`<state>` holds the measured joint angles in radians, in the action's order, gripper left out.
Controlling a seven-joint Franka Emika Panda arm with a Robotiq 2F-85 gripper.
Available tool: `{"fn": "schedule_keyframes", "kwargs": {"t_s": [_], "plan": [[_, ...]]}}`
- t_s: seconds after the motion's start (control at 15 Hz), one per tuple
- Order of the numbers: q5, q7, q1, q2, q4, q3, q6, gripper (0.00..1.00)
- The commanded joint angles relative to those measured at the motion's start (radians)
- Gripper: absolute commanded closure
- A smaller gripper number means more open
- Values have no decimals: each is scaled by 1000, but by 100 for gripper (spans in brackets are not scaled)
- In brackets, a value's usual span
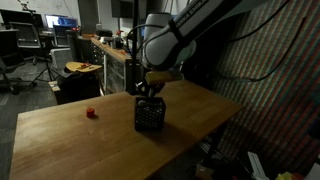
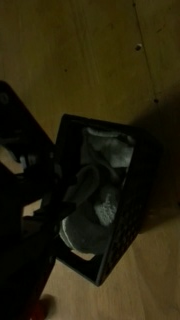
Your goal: Pick up the cloth and put it in the box
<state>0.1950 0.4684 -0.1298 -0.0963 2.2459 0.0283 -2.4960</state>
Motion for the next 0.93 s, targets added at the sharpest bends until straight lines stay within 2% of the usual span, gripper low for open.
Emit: {"fn": "schedule_keyframes", "kwargs": {"t_s": [0.0,0.13,0.67,0.73,0.8,0.87], "plan": [[25,19,0,42,4,9,17,89],[25,19,-1,45,5,15,18,98],[5,28,-3,83,32,36,11,92],[7,33,-2,95,38,37,9,85],[5,37,0,110,44,39,8,66],[5,42,3,129,53,40,3,60]]}}
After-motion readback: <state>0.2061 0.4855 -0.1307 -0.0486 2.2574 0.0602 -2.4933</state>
